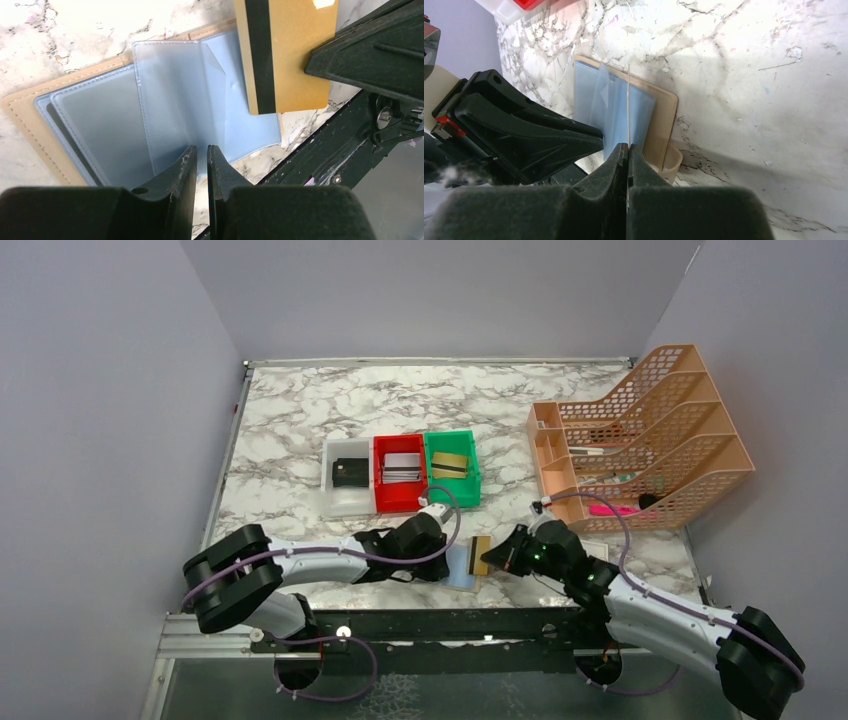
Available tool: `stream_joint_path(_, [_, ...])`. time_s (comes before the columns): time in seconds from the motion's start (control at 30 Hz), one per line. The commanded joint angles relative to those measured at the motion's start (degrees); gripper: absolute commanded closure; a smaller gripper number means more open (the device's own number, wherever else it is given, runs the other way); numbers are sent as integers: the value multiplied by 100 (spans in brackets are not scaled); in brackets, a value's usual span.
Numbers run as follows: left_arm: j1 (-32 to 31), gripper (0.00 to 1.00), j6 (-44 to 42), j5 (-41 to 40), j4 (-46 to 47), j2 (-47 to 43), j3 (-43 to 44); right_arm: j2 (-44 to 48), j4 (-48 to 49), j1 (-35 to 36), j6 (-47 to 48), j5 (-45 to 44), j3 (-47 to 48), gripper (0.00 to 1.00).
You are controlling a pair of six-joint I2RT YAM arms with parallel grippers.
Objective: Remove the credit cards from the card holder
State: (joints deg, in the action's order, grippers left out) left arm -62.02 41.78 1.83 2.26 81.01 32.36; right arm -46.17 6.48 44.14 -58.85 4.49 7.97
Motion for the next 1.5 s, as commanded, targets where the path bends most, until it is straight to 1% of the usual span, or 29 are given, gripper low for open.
stream_joint_path(0.0, [-29,82,24,-226,-121,-298,-101,326,-496,-19,139,-384,134,96])
stream_joint_path(0.03, [-33,80,23,-243,-121,-350,-107,355,-492,-19,164,-378,135,96])
stream_joint_path(0.23, [-30,60,-10,-520,-335,-725,-116,337,-393,-20,366,-191,221,96])
stream_joint_path(0.37, [-21,47,-173,-984,-964,-885,36,293,-279,-19,443,-54,240,96])
stream_joint_path(0.47, [41,40,-318,-1285,-1400,-956,190,322,-208,-19,527,33,249,96])
stream_joint_path(0.53, [89,33,-369,-1436,-1609,-1037,261,375,-198,-19,601,60,286,96])
stream_joint_path(0.6, [165,29,-404,-1540,-1749,-1134,291,433,-215,-19,709,54,341,96])
stream_joint_path(0.7, [428,27,-413,-1615,-2106,-1335,369,502,-336,-19,886,-48,487,96])
stream_joint_path(0.8, [830,26,-414,-1622,-2551,-1661,486,508,-541,-27,1110,-198,707,96])
stream_joint_path(0.9, [1335,24,-502,-1675,-2868,-2177,499,459,-616,-24,1356,-342,922,96])
stream_joint_path(0.97, [1690,21,-568,-1796,-3070,-2543,506,390,-620,-20,1525,-436,1068,96])
stream_joint_path(1.03, [1897,17,-487,-1895,-3211,-2909,518,301,-603,-19,1745,-508,1246,96])
stream_joint_path(1.13, [2017,13,-509,-1928,-3554,-3330,734,96,-577,-20,2063,-583,1539,96])
stream_joint_path(1.2, [2018,2,-603,-2049,-3726,-3543,832,-79,-523,-19,2239,-673,1738,96])
stream_joint_path(1.3, [2023,1,-1026,-2082,-3824,-3695,867,-417,-292,-21,2565,-769,2011,96])
stream_joint_path(1.47, [2018,1,-1115,-1937,-3832,-3555,869,-1380,-80,-20,3359,-762,2745,96])
